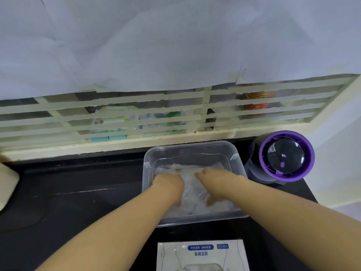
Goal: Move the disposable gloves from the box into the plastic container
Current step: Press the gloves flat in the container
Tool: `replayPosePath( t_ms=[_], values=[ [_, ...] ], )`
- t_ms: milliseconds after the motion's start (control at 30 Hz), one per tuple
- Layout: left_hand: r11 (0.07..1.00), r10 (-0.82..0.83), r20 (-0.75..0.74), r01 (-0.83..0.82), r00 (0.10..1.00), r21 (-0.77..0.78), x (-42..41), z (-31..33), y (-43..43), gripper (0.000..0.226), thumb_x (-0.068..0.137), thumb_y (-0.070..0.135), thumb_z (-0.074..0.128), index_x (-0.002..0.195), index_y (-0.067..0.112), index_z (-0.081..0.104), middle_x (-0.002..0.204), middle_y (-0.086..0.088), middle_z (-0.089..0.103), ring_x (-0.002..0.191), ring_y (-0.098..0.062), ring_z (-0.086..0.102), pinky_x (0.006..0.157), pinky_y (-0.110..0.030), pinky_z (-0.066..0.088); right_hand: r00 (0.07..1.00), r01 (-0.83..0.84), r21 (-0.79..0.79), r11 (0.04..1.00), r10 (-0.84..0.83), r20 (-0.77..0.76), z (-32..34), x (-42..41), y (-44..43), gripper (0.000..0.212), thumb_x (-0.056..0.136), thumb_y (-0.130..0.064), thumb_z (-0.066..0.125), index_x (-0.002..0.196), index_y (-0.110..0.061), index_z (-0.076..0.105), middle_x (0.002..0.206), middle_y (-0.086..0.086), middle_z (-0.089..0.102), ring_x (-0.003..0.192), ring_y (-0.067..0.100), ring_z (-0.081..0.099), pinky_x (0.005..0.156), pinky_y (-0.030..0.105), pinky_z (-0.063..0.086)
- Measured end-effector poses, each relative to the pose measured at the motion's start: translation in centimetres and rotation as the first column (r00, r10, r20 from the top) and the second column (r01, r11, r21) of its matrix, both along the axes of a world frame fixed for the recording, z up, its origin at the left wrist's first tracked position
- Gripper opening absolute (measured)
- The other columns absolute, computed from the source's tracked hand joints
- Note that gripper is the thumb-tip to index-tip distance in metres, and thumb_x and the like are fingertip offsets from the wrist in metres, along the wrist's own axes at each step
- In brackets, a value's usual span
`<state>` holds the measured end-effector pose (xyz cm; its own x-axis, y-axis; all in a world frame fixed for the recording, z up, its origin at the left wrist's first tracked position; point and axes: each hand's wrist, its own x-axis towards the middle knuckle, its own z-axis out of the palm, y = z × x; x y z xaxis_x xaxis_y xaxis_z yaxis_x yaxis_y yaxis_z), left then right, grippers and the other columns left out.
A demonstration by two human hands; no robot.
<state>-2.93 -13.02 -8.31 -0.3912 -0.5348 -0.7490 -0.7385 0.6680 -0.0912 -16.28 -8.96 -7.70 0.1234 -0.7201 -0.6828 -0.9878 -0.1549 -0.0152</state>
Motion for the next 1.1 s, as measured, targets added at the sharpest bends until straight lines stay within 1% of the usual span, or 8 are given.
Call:
replayPosePath(
  t_ms=[200,333,500,600,767,867,967,1100],
  values=[
    [1.000,-0.001,-0.440,0.003,0.898,0.003,3.0,6.0,2.9,0.041,0.099,0.025,0.051,0.141,0.025,0.047,0.129,0.003,0.059,0.109,-0.013,0.055,0.094,-0.023,0.042,0.956,0.049,-0.327,0.944,0.051,0.290,6.7,0.4,3.0,0.035,0.093,-0.034,0.059,0.127,-0.025,0.056,0.116,-0.007,0.064,0.106,0.013,0.059,0.091,0.030,0.048],
    [0.999,0.003,-0.620,-0.030,0.785,-0.033,6.9,8.2,6.4,0.025,0.097,0.028,0.055,0.122,0.031,0.060,0.107,0.014,0.063,0.089,-0.002,0.058,0.077,-0.016,0.047,0.890,-0.050,-0.275,0.960,0.168,0.424,9.1,1.5,7.4,0.015,0.092,-0.024,0.060,0.104,-0.022,0.069,0.094,-0.011,0.067,0.080,0.003,0.057,0.083,0.022,0.049],
    [0.992,-0.072,-0.512,0.113,0.856,0.049,9.8,6.5,10.4,0.031,0.096,0.036,0.055,0.128,0.035,0.056,0.116,0.018,0.056,0.092,0.005,0.050,0.082,-0.014,0.042,0.855,-0.417,-0.149,0.897,0.442,0.270,3.9,3.1,13.3,0.035,0.099,-0.019,0.049,0.133,-0.026,0.055,0.124,-0.001,0.058,0.107,0.020,0.057,0.086,0.030,0.044],
    [0.980,-0.079,-0.445,0.151,0.892,0.130,10.1,4.0,12.0,0.060,0.093,0.041,0.060,0.146,0.039,0.033,0.142,0.012,0.038,0.118,-0.006,0.045,0.096,-0.024,0.041,0.770,-0.568,-0.259,0.781,0.615,0.167,0.2,3.1,14.4,0.032,0.099,-0.043,0.040,0.118,-0.022,0.057,0.097,0.003,0.057,0.082,0.024,0.056,0.061,0.030,0.037],
    [0.986,-0.082,-0.334,0.126,0.939,0.112,10.1,0.4,12.9,0.107,0.079,0.051,0.072,0.154,0.039,-0.004,0.163,0.003,-0.009,0.149,-0.024,0.002,0.120,-0.043,0.015,0.806,-0.465,-0.386,0.797,0.561,0.188,-2.3,3.5,14.5,0.016,0.093,-0.021,0.056,0.106,-0.020,0.065,0.083,0.004,0.057,0.051,0.023,0.041,0.047,0.032,0.035],
    [0.987,-0.093,-0.311,0.129,0.946,0.097,10.3,-0.7,13.1,0.113,0.077,0.054,0.072,0.152,0.040,-0.010,0.162,0.001,-0.001,0.148,-0.026,0.008,0.119,-0.044,0.017,0.818,-0.374,-0.408,0.833,0.504,0.278,-2.5,3.5,14.8,0.015,0.073,-0.014,0.076,0.086,-0.019,0.070,0.069,0.000,0.056,0.039,0.019,0.035,0.039,0.024,0.030],
    [0.988,-0.116,-0.306,0.143,0.945,0.067,10.5,-0.8,13.1,0.112,0.077,0.057,0.070,0.152,0.039,-0.012,0.158,0.000,0.010,0.144,-0.027,0.017,0.117,-0.043,0.022,0.808,-0.313,-0.436,0.844,0.478,0.345,-1.2,3.2,15.2,0.008,0.079,-0.016,0.069,0.072,-0.018,0.066,0.075,-0.004,0.053,0.042,0.017,0.037,0.041,0.027,0.034],
    [0.984,-0.154,-0.273,0.173,0.950,0.046,10.2,-0.7,13.2,0.110,0.076,0.060,0.069,0.152,0.036,-0.007,0.156,-0.003,0.016,0.141,-0.029,0.023,0.115,-0.045,0.025,0.814,-0.252,-0.441,0.862,0.435,0.385,2.0,3.7,14.9,0.014,0.096,-0.025,0.052,0.093,-0.018,0.064,0.091,-0.010,0.043,0.065,0.017,0.045,0.060,0.027,0.034]
  ],
)
